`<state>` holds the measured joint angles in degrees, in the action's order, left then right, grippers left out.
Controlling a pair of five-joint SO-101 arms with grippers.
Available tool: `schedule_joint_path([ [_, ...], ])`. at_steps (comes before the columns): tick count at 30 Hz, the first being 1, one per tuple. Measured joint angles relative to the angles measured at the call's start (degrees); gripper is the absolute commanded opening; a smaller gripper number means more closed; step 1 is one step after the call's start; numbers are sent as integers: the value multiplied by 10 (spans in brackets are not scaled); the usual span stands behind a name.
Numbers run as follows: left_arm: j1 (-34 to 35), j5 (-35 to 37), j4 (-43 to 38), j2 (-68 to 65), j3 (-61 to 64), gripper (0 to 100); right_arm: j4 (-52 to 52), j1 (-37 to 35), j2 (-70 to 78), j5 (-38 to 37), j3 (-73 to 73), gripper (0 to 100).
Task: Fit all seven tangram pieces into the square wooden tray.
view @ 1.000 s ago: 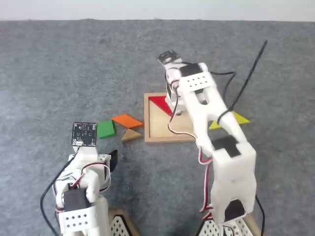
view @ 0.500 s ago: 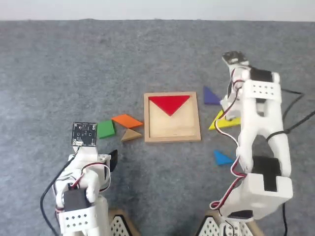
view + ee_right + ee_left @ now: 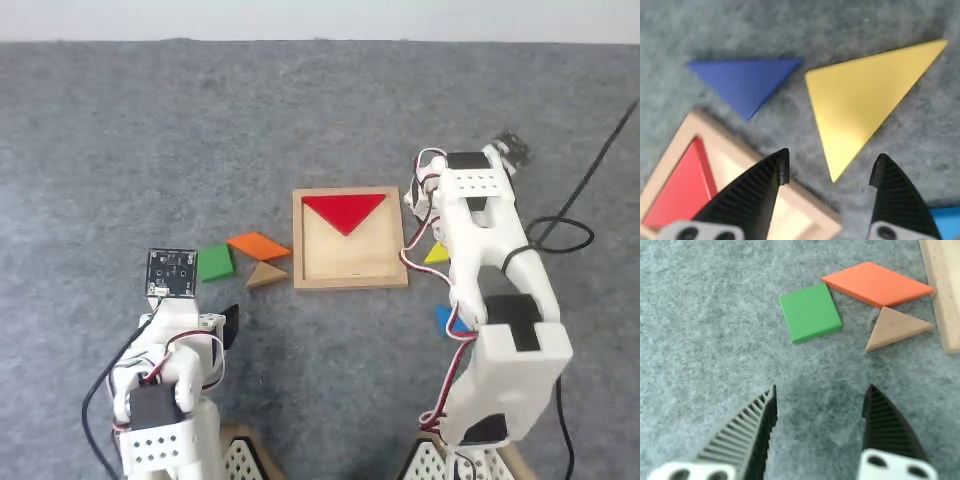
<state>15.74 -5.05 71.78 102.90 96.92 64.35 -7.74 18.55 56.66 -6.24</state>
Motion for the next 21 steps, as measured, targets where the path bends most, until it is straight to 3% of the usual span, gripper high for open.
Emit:
schedule_joint_path([
  [11,0,0,0,0,0,273,-93,77,24,12,0,277],
  [21,0,0,0,0,0,273,-98,67,47,11,3,278],
])
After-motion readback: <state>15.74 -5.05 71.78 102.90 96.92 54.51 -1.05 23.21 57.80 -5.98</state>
